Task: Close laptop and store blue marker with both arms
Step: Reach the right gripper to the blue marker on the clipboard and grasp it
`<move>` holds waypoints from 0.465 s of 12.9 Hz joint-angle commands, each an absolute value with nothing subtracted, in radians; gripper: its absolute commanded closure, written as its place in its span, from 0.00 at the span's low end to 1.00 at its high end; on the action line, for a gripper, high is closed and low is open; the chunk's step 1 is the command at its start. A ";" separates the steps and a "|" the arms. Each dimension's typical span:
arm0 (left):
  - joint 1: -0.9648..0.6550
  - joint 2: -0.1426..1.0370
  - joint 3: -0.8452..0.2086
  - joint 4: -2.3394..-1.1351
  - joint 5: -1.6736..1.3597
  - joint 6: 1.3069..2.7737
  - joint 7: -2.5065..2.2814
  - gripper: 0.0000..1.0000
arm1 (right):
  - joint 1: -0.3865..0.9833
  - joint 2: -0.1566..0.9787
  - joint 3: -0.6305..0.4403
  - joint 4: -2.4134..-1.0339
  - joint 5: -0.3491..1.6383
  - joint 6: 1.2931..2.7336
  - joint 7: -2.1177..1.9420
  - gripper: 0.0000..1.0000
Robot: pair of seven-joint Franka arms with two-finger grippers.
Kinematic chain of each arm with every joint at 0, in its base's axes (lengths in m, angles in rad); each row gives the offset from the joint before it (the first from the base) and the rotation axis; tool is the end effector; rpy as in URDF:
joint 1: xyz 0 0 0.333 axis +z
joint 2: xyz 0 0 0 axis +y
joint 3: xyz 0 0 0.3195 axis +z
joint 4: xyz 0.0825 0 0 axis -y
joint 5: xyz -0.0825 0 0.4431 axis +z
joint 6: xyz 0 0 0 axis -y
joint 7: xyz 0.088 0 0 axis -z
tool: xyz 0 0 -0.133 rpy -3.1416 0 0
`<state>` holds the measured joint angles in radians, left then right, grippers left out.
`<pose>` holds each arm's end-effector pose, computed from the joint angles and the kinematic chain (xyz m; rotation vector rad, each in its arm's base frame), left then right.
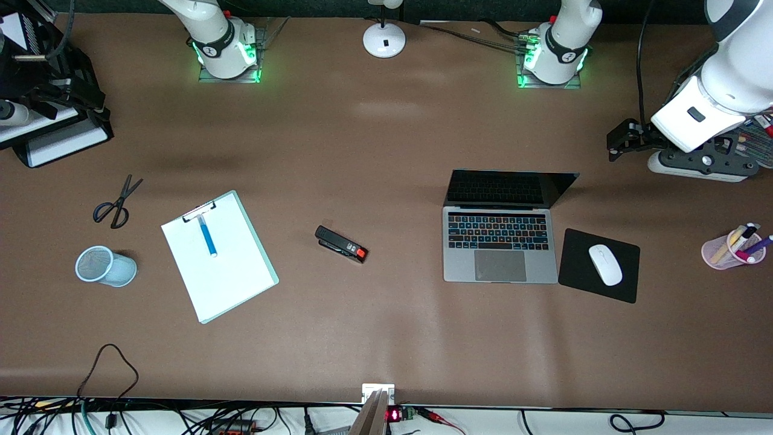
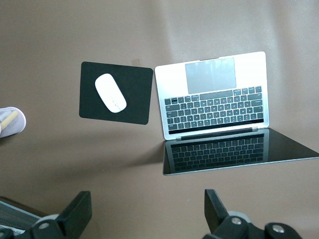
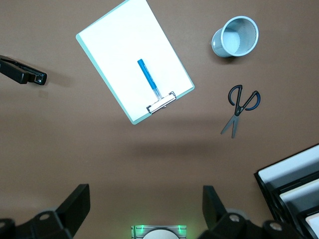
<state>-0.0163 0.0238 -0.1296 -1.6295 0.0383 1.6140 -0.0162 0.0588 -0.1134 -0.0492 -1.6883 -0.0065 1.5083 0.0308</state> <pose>0.6154 -0.0847 0.5600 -3.0961 0.2048 0.0560 0.5682 0.0032 0.6018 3.1374 -0.0328 -0.1047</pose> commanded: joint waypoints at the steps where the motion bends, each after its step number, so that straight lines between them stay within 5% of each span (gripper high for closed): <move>1: -0.017 0.017 -0.127 -1.629 0.031 1.611 -0.008 0.00 | 0.057 -0.107 -0.049 -1.669 0.009 1.502 0.015 0.00; 6: -0.017 0.017 -0.127 -1.629 0.031 1.611 -0.011 0.00 | 0.052 -0.051 -0.054 -1.664 -0.003 1.516 0.014 0.00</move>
